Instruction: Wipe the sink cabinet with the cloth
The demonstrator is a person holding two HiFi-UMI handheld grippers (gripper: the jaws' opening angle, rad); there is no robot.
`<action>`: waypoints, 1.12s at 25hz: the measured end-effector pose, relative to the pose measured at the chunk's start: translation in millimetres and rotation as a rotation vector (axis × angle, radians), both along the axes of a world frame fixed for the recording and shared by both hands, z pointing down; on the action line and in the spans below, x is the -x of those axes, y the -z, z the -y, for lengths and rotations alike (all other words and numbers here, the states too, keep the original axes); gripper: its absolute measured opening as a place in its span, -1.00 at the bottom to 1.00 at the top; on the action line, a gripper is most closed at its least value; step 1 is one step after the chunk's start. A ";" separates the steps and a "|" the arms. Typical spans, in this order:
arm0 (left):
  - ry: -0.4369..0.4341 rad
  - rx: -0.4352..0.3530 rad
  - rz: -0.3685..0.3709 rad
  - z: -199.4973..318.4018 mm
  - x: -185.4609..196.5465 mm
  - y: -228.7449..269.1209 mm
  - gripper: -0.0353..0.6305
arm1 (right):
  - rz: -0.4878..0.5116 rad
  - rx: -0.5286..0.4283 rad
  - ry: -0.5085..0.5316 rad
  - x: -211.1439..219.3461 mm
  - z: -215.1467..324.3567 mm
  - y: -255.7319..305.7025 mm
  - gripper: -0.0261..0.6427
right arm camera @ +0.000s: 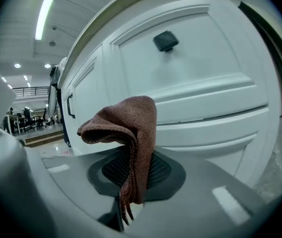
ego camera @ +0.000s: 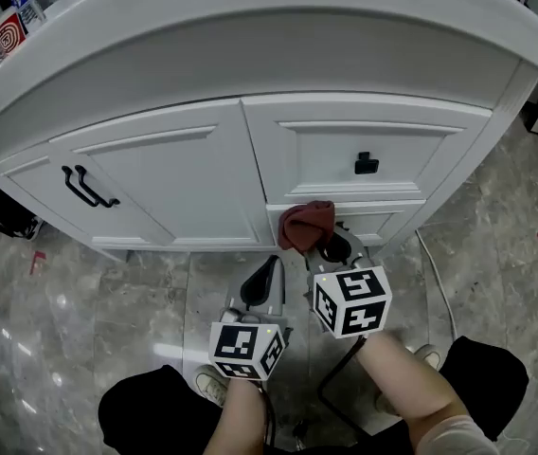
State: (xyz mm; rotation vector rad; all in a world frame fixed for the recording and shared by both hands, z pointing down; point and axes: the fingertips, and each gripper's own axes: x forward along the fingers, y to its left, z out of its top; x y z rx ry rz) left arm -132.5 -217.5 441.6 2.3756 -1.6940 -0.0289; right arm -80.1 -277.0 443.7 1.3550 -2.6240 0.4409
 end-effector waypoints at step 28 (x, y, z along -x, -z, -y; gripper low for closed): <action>-0.018 -0.009 -0.020 12.3 -17.2 2.3 -0.89 | 0.008 0.058 -0.105 -63.8 19.7 -19.7 -0.68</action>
